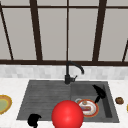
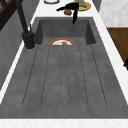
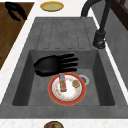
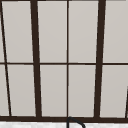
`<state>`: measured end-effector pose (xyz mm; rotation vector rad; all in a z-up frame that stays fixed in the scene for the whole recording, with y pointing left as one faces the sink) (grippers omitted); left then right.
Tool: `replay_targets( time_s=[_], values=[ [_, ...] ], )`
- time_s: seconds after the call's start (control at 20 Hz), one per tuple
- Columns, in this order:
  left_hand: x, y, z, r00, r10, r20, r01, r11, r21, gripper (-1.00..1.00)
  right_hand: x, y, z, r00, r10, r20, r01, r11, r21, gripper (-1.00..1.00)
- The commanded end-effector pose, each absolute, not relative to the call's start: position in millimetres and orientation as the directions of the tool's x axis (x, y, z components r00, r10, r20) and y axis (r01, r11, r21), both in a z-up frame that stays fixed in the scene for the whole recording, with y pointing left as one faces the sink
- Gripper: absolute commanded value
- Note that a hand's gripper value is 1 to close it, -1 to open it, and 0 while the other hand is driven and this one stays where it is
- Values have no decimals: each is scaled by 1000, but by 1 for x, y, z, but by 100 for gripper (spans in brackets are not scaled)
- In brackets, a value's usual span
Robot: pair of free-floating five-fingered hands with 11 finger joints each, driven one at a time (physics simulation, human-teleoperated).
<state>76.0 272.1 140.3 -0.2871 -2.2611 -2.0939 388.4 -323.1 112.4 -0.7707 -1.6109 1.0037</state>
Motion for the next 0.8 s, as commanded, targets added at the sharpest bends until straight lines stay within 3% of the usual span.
replay_targets(
  time_s=[0.0,0.75],
  values=[
    [76,272,140,-982,104,159,167,68,984,0,370,-323,112,-197,902,385,38,400,-916,-100],
    [76,272,140,-982,104,159,167,68,984,0,316,-334,144,-121,930,346,8,350,-937,-100]
  ],
)
